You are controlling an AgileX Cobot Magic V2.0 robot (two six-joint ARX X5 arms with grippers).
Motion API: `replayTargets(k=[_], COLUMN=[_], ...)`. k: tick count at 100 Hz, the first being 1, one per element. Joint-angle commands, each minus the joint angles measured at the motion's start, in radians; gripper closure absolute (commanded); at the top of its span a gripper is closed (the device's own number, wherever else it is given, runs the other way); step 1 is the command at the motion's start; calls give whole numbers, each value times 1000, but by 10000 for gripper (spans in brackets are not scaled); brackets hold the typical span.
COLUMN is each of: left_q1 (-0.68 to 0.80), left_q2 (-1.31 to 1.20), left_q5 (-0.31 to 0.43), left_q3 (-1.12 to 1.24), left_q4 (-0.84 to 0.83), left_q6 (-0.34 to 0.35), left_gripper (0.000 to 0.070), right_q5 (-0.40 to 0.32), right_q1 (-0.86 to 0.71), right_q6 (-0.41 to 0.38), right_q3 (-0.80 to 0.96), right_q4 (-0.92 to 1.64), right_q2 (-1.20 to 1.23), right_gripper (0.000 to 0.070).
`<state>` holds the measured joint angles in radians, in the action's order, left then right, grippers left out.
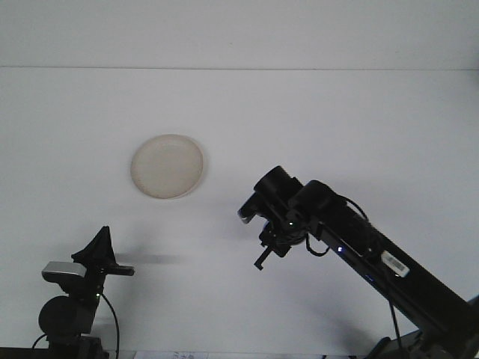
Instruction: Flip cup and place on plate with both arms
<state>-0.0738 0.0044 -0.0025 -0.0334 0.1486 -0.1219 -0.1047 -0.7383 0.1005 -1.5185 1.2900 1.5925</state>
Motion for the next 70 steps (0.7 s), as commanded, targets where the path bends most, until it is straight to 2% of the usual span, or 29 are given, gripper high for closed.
replayTargets(k=[1,70], left_q1=[2,2], left_q2=[-1,-1], left_q5=[2,2], left_q3=[19,19], left_q4=[10,10], left_q6=[-3,-3], left_gripper=[688,688], right_q5=[0,-14], right_q1=[-26,-88], right_q6=[-7,13], right_q3=[-16,-15], right_q4=[12,13], right_q2=[51,192], right_gripper=[700,697])
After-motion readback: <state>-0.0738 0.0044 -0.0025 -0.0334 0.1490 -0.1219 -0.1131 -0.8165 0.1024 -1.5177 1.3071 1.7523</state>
